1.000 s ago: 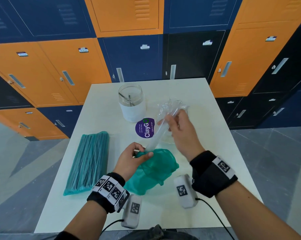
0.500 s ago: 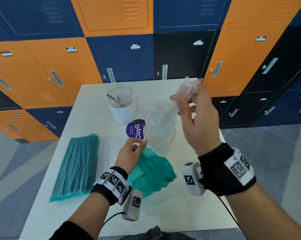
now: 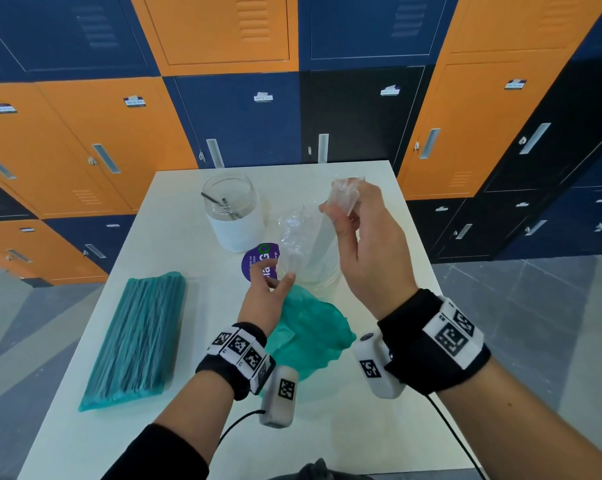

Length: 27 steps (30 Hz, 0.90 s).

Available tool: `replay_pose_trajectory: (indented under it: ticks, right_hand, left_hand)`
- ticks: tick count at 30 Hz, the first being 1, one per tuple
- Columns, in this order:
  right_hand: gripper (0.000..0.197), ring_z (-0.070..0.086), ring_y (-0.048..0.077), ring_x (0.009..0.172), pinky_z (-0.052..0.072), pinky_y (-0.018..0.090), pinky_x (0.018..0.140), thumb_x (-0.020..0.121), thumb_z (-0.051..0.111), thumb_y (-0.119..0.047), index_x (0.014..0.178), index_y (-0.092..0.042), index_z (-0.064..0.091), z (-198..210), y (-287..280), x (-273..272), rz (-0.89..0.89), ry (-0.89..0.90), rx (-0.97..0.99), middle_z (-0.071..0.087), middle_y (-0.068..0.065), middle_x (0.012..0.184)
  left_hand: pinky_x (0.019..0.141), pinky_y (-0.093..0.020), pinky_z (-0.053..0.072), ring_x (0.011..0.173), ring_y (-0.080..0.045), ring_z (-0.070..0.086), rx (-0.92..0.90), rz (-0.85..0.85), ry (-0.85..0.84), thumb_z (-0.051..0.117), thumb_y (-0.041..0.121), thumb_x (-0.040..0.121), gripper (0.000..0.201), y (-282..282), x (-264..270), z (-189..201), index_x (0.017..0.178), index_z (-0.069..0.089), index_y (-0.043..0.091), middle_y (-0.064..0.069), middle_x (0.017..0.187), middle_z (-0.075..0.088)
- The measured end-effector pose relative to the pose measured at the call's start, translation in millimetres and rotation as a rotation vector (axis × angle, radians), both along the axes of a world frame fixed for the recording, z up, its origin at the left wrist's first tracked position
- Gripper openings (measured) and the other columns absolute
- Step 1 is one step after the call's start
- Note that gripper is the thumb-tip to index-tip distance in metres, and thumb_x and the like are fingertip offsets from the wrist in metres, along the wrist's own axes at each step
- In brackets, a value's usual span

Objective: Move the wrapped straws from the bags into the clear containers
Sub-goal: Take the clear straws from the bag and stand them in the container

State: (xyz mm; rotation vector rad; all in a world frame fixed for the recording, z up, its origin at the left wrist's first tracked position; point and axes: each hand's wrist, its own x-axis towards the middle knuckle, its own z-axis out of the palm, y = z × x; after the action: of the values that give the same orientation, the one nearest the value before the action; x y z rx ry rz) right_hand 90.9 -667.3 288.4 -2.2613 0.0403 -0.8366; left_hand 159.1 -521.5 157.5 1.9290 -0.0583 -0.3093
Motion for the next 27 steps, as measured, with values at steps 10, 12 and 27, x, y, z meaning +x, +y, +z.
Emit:
replay_pose_trajectory:
  ticks: [10,12,27]
  right_hand:
    - [0.034,0.041,0.027,0.1,0.042,0.041,0.084,0.087,0.066,-0.042,0.106,-0.014,0.066,-81.6,-13.3,20.4,-0.145,0.317,-0.24,0.049,0.007,0.112]
    - [0.036,0.039,0.027,0.102,0.036,0.038,0.085,0.083,0.068,-0.047,0.107,-0.019,0.067,-86.0,-12.8,21.8,-0.183,0.334,-0.27,0.046,0.005,0.114]
    - [0.049,0.016,0.022,0.148,0.008,0.055,0.118,0.098,0.032,-0.054,0.13,-0.027,0.058,-86.5,-4.6,15.8,-0.044,0.275,-0.457,0.028,-0.008,0.157]
  left_hand:
    - [0.068,-0.018,0.041,0.079,-0.014,0.057,0.002,-0.048,-0.009,0.054,0.034,0.097,0.05,-0.2,1.2,-2.8,0.143,0.034,0.038,-0.01,0.093,0.057]
    - [0.066,-0.018,0.042,0.076,-0.013,0.055,0.01,-0.06,-0.012,0.053,0.034,0.098,0.051,-0.1,2.1,-3.6,0.144,0.032,0.038,-0.005,0.087,0.054]
    - [0.083,-0.037,0.051,0.087,-0.03,0.064,-0.008,-0.083,0.017,0.053,0.044,0.096,0.052,2.6,7.9,-15.4,0.144,0.035,0.042,-0.019,0.091,0.061]
